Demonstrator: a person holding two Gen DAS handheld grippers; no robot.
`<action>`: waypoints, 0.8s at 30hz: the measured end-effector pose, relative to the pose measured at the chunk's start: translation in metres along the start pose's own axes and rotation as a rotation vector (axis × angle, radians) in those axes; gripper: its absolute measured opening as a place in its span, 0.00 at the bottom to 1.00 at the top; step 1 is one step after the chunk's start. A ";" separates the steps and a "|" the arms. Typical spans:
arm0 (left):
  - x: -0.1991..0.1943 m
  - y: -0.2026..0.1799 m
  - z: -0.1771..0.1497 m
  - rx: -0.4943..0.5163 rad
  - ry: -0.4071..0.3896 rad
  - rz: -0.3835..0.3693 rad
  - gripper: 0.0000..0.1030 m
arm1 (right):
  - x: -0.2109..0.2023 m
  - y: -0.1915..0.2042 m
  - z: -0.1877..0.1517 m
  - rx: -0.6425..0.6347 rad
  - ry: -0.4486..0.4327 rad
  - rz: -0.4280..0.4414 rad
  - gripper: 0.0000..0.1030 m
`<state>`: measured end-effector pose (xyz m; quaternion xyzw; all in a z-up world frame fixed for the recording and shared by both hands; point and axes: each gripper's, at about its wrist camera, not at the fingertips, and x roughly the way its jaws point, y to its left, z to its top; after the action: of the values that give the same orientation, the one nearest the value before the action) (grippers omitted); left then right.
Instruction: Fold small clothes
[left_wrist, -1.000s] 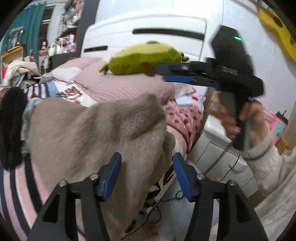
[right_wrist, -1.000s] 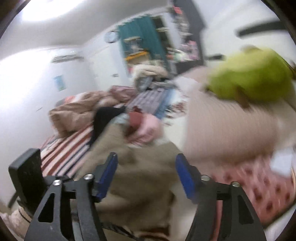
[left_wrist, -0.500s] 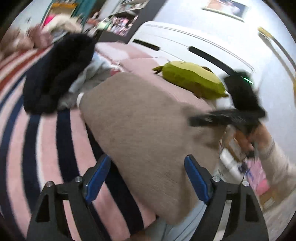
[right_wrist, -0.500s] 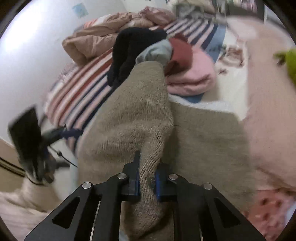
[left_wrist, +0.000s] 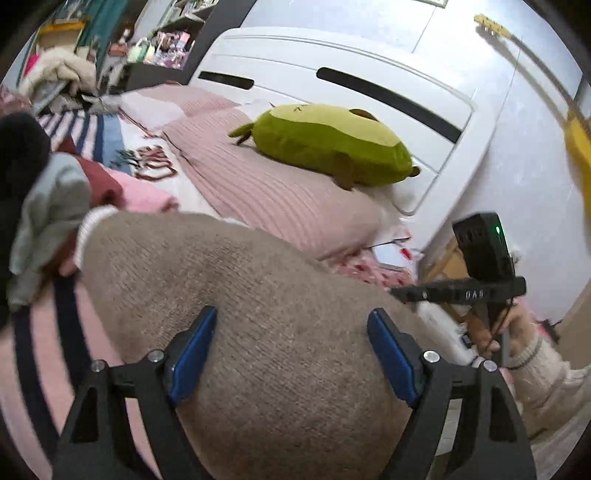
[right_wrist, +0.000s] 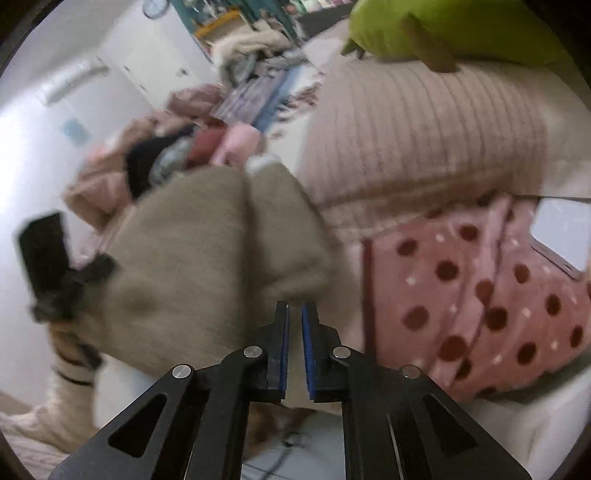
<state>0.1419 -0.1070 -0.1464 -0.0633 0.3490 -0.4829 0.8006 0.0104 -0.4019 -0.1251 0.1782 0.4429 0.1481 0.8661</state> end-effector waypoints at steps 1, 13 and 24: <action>-0.002 0.002 -0.001 -0.013 -0.004 -0.008 0.76 | 0.000 0.006 0.010 -0.027 -0.008 0.023 0.30; -0.009 0.016 -0.016 -0.039 0.043 0.021 0.76 | 0.115 0.068 0.064 -0.285 0.255 0.218 0.33; -0.033 0.074 -0.026 -0.242 0.035 -0.011 0.90 | 0.078 -0.011 0.012 -0.163 0.233 -0.084 0.00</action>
<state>0.1704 -0.0350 -0.1816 -0.1532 0.4182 -0.4427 0.7782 0.0653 -0.3809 -0.1794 0.0701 0.5338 0.1668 0.8260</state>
